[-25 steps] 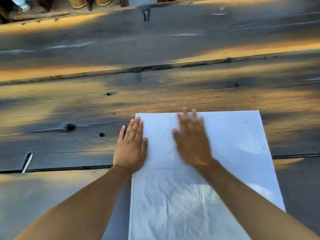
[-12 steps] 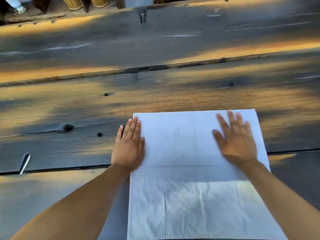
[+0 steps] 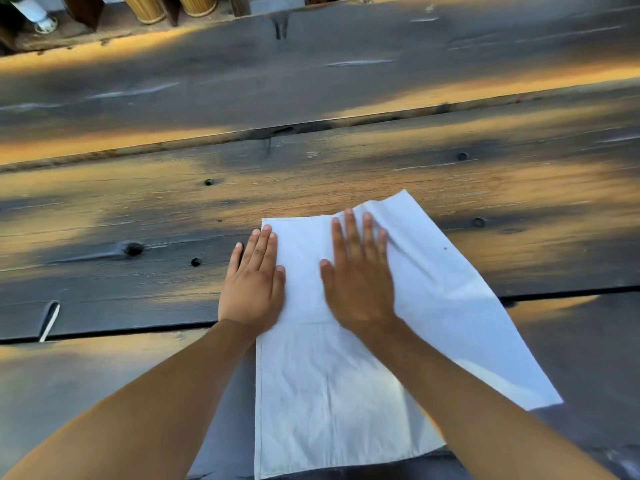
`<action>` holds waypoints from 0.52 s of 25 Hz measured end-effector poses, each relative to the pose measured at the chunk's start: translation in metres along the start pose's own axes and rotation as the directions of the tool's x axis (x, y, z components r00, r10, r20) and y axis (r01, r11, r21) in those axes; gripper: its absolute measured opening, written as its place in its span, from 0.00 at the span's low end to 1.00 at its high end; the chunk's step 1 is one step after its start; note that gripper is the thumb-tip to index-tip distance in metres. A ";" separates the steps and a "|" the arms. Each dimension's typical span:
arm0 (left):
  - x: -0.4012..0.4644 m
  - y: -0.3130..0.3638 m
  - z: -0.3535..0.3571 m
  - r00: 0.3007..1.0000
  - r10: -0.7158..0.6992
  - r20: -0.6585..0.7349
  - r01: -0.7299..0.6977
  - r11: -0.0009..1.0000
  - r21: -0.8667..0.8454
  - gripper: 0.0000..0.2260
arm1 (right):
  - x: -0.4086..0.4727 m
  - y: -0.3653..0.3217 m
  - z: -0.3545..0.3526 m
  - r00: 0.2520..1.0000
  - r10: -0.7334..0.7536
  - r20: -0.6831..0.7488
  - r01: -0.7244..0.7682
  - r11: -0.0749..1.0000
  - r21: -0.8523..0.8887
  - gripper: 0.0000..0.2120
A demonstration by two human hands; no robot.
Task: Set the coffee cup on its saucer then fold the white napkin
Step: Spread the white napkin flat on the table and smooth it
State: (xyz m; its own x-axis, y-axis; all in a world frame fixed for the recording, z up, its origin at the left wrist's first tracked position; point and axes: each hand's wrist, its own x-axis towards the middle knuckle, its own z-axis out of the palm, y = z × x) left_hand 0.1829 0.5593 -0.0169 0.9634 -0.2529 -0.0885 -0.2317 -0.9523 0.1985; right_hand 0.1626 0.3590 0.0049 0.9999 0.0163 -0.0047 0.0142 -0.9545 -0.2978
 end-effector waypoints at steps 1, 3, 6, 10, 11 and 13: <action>0.000 -0.001 0.000 1.000 -0.002 0.003 0.002 1.000 -0.002 0.27 | 0.002 -0.024 0.005 0.998 -0.064 0.017 0.064 0.998 -0.010 0.31; -0.001 0.000 -0.001 1.000 -0.006 0.003 0.007 1.000 -0.012 0.27 | 0.016 -0.045 0.012 0.996 -0.079 0.049 0.080 0.997 -0.015 0.30; -0.001 0.000 -0.001 1.000 0.002 -0.003 -0.002 1.000 -0.021 0.28 | 0.024 -0.022 0.018 0.997 -0.036 0.072 0.036 0.999 0.012 0.29; 0.000 0.000 -0.002 1.000 -0.008 0.002 0.008 0.999 -0.037 0.27 | 0.009 0.051 0.003 0.994 -0.070 0.086 0.069 0.997 0.017 0.31; -0.001 0.000 -0.002 1.000 -0.006 0.004 0.007 0.999 -0.042 0.27 | 0.006 0.071 -0.002 0.994 -0.047 0.098 0.046 0.999 0.006 0.32; -0.001 0.000 -0.002 1.000 -0.007 0.011 0.007 0.999 -0.042 0.27 | 0.000 0.109 -0.013 0.995 0.017 0.095 -0.014 0.999 -0.036 0.33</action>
State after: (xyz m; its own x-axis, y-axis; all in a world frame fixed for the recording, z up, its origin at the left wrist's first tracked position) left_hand 0.1819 0.5602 -0.0148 0.9634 -0.2483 -0.1007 -0.2189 -0.9461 0.2388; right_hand 0.1645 0.2515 -0.0152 0.9945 0.0282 -0.1004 0.0007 -0.9647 -0.2634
